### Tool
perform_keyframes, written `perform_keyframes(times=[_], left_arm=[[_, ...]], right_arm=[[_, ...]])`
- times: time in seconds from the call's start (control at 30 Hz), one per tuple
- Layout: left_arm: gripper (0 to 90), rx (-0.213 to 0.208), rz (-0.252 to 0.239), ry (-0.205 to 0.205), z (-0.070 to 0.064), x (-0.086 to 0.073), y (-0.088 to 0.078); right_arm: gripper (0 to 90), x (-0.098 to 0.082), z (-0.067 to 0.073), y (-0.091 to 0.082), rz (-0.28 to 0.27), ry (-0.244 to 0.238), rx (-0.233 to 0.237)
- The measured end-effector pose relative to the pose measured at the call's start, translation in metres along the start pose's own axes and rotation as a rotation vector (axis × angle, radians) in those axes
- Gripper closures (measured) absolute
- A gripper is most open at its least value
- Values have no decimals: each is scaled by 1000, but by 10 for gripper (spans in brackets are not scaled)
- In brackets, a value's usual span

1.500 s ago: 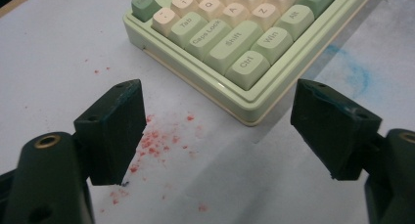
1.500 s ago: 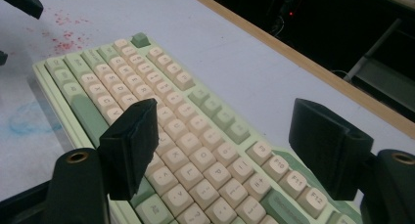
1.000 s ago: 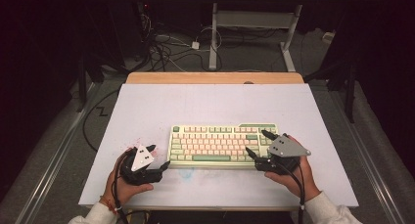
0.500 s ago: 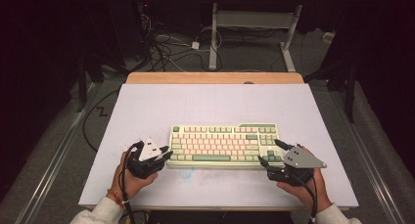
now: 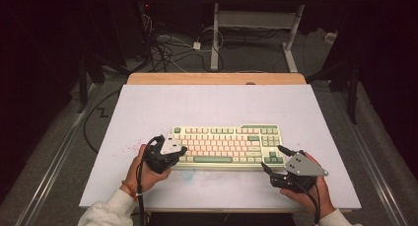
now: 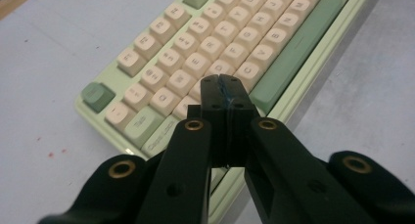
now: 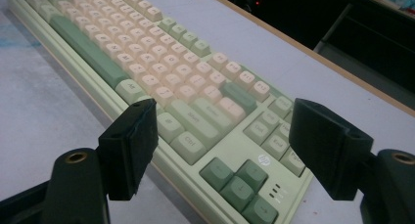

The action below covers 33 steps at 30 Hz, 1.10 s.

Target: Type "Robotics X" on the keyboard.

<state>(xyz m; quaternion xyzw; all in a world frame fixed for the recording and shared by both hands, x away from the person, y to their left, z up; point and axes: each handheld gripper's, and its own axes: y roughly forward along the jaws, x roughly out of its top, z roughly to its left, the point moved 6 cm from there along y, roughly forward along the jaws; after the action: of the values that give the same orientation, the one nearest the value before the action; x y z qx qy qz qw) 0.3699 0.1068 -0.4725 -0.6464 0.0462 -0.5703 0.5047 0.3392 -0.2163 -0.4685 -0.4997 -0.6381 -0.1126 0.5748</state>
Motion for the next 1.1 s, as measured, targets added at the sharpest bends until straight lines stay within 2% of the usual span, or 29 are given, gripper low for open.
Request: perform_keyframes(times=[0.2,0.4,0.47,0.77,0.83,1.1], left_arm=[[876,-27,15,7,2,18,15],[874,-42,43,33,0,34,32],[873,-33,54,47,0,38,38],[874,-52,80,47,-1,51,58],[874,-38,85,46,0,53,62],[872,-45,110,32,4,53,76]], right_arm=[[267,-1,2,0,3,-12,5],[267,-4,2,1,13,-19,11],[267,-5,0,1,13,-14,10],[269,-8,0,2,26,-18,16],[269,-8,0,2,27,-16,18],[270,-10,2,2,35,-28,23]])
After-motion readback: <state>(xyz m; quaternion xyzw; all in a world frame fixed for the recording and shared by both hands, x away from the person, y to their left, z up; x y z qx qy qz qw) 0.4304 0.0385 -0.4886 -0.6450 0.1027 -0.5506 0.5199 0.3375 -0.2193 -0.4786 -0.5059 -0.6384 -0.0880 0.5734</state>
